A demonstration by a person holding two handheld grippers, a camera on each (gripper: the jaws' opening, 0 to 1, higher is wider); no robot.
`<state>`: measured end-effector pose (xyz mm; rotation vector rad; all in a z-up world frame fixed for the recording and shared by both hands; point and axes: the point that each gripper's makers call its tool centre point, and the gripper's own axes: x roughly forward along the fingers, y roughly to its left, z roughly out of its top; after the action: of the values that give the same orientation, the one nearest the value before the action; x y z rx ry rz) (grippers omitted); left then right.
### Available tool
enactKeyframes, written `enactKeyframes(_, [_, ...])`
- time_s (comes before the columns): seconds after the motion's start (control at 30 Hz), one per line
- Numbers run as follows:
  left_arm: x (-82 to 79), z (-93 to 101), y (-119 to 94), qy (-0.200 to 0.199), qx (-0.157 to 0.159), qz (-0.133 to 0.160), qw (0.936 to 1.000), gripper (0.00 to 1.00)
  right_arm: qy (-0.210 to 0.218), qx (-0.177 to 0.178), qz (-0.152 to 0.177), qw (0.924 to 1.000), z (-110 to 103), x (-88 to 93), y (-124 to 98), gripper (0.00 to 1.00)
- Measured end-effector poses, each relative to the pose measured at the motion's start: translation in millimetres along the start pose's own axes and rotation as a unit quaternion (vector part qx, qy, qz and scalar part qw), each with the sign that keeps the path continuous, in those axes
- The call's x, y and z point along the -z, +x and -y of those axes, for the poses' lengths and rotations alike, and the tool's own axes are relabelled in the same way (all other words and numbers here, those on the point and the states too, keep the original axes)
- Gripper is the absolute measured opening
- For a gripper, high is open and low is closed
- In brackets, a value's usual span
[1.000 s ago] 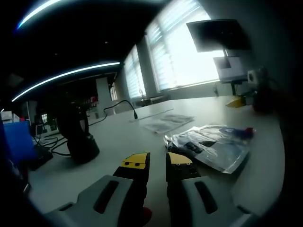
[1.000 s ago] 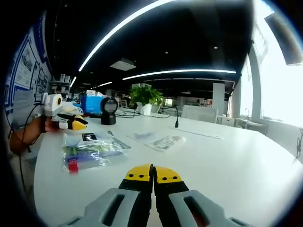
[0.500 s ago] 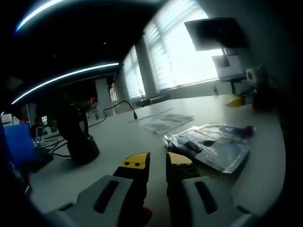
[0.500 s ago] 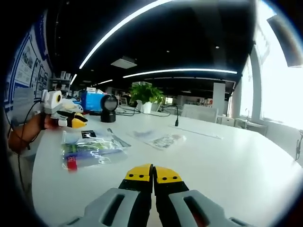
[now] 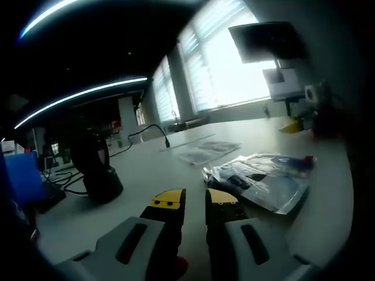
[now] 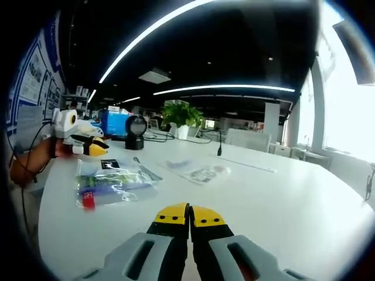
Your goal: Clip sheet goods on table flip sheet goods clip sheet goods scan sheet goods put sheet goods back to table
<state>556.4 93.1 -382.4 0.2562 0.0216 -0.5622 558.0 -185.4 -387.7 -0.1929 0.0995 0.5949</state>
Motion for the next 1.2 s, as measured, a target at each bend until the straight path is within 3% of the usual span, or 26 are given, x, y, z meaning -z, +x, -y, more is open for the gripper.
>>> enactKeyframes(0.63, [-4.5,7.7,-1.0,-0.005,0.003,0.005,1.0000,0.06,-0.007,-0.002,-0.004,1.0000,-1.8,1.4,-0.1,0.00])
enactKeyframes(0.87, [-12.0,-1.6,-4.2,-0.025,-0.023,0.014,0.9993,0.06,-0.008,0.000,-0.006,1.0000,-0.9,1.8,-0.5,0.00])
enactKeyframes(1.2, [-1.2,6.2,-8.3,-0.068,-0.002,-0.025,0.9974,0.06,-0.006,-0.003,-0.006,1.0000,0.2,2.7,0.2,0.00])
